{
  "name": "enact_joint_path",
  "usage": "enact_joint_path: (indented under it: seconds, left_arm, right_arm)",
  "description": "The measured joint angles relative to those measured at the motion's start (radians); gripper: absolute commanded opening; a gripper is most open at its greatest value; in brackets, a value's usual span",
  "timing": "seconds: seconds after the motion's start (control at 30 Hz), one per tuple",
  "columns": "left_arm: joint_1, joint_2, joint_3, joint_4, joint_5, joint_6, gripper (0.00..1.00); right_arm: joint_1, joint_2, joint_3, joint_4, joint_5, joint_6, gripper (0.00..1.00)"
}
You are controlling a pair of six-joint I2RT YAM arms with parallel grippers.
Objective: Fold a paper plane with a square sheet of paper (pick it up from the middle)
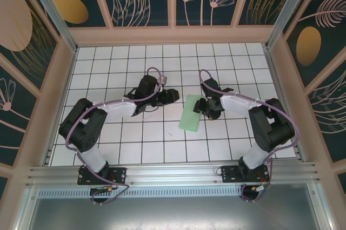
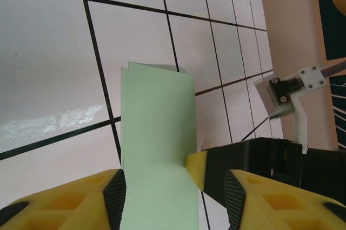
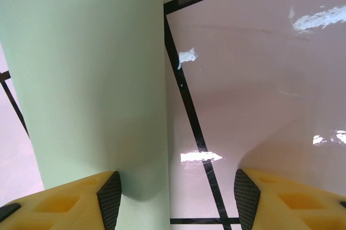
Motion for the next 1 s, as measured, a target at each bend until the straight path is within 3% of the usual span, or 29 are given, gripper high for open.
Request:
enact_joint_path:
  seconds: [1.0]
  left_arm:
    - [0.0,0.021,0.008,0.0,0.011,0.008,0.51]
  right_arm:
    - [0.002,0.021,0.008,-0.002,-0.003,-0.041,0.62]
